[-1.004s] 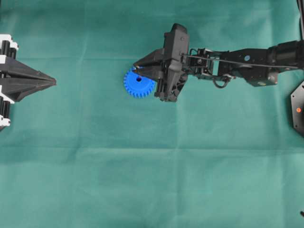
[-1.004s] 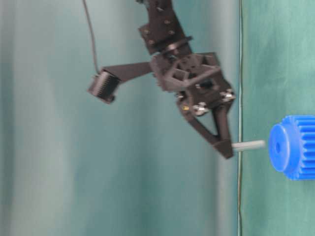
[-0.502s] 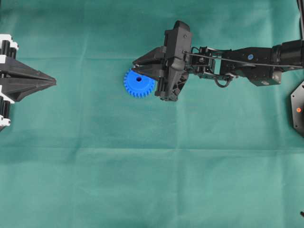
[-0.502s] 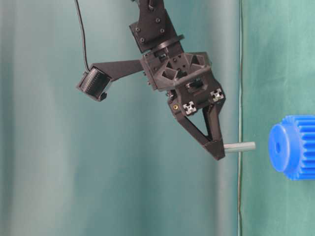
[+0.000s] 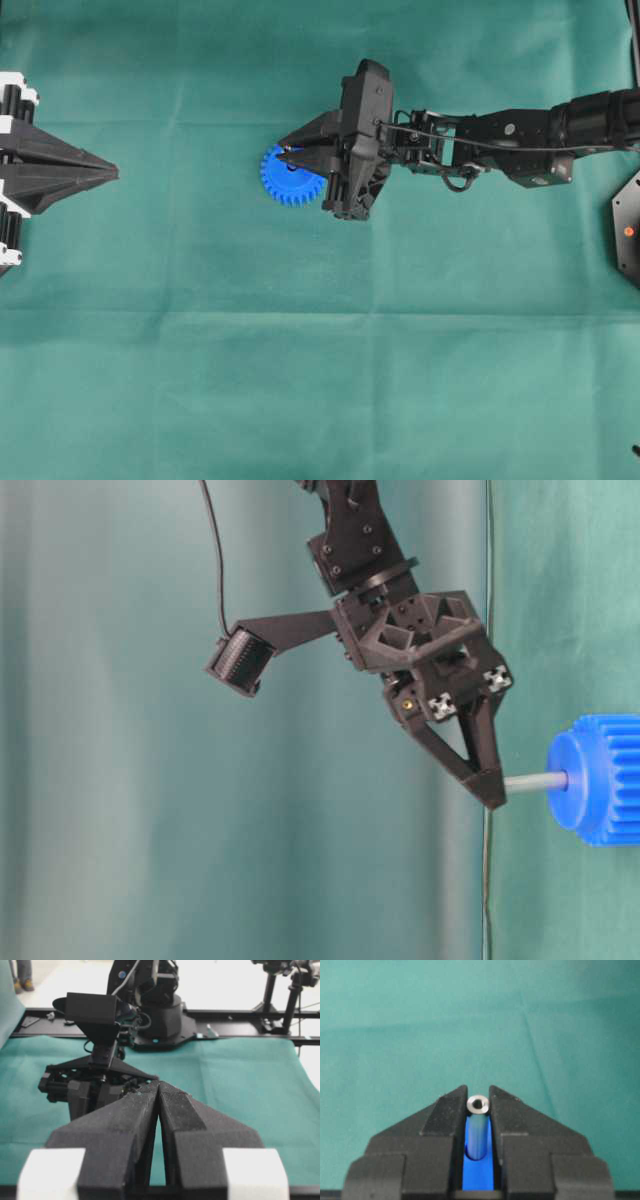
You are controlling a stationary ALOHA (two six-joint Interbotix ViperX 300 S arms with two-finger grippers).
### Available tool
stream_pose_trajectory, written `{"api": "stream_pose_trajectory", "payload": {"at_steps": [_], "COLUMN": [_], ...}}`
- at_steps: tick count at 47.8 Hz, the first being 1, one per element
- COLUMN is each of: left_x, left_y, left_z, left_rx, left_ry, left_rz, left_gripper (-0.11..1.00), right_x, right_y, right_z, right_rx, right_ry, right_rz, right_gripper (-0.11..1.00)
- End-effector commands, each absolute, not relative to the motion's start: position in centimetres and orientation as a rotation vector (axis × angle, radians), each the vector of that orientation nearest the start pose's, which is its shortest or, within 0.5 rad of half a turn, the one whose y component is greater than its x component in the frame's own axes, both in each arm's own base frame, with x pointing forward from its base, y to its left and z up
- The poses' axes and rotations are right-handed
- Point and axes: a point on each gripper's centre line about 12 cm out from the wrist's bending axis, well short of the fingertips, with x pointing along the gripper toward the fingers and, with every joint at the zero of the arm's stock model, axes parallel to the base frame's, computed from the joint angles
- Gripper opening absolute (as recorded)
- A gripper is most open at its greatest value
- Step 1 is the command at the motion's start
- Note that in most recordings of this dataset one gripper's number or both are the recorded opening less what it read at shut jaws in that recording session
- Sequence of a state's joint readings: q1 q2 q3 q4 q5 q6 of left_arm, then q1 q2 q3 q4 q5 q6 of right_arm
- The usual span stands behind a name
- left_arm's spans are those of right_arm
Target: Insert the shaft placed at a random location into the center hole of the medium gear at another random location.
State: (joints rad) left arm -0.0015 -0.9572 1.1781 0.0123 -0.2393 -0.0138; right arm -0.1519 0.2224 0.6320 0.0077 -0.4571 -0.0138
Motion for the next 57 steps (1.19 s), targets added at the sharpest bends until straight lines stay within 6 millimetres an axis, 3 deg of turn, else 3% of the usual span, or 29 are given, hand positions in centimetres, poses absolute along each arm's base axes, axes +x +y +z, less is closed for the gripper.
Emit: {"api": "stream_pose_trajectory", "payload": {"at_steps": [1, 44, 57], "left_x": [20.2, 20.2, 20.2], "left_y": [-0.1, -0.1, -0.1], "left_z": [28.9, 28.9, 28.9], "left_rx": [0.000, 0.000, 0.000], "left_ry": [-0.031, -0.031, -0.031], "left_rz": [-0.005, -0.005, -0.005], "left_gripper": [0.00, 0.00, 0.00], "right_x": [43.0, 43.0, 42.9], "right_y": [-6.5, -6.5, -6.4], "right_z": [14.5, 11.3, 11.2], "right_rx": [0.027, 0.044, 0.048], "right_ry": [0.355, 0.419, 0.423], "right_rz": [-0.153, -0.160, -0.160], "right_gripper": [0.14, 0.14, 0.14]}}
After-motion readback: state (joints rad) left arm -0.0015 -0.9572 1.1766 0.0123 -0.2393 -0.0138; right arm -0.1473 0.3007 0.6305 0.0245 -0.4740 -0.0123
